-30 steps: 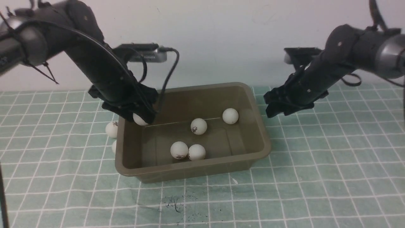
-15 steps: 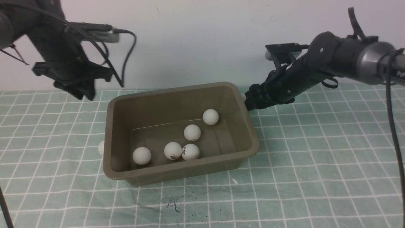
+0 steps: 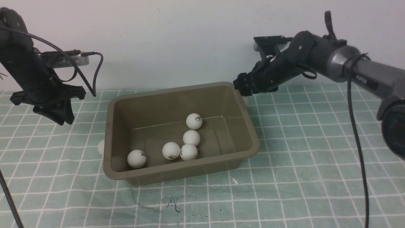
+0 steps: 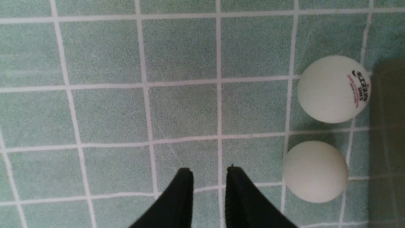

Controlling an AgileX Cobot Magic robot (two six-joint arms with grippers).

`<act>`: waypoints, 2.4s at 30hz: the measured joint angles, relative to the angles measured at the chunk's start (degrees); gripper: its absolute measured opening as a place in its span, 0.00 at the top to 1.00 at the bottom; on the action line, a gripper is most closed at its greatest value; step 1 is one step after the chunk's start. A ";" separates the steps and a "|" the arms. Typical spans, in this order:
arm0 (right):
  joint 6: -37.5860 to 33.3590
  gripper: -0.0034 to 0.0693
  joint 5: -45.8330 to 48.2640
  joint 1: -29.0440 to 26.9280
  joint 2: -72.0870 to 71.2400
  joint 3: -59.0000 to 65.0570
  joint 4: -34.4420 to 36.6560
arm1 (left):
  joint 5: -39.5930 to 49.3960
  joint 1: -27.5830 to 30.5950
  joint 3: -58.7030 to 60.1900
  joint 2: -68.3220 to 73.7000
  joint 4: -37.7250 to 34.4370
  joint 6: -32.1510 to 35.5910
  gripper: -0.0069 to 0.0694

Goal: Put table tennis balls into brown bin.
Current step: 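Reach for and grasp a ping pong ball on the table, then release the ping pong ball into the bin and lift the gripper away, then reach for and grasp a ping pong ball on the table beside the basket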

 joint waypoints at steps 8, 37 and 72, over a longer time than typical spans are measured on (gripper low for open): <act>4.98 0.47 5.31 0.00 5.28 -6.94 -2.15 | 0.00 0.00 0.00 0.00 0.19 0.00 0.63; 12.63 0.19 25.94 12.97 -8.62 0.93 -14.55 | 0.00 -7.86 0.00 2.39 -1.48 -2.85 0.23; 16.87 0.27 27.14 3.00 -47.29 5.56 -26.76 | -0.31 -11.22 4.76 -0.08 2.95 -4.69 0.47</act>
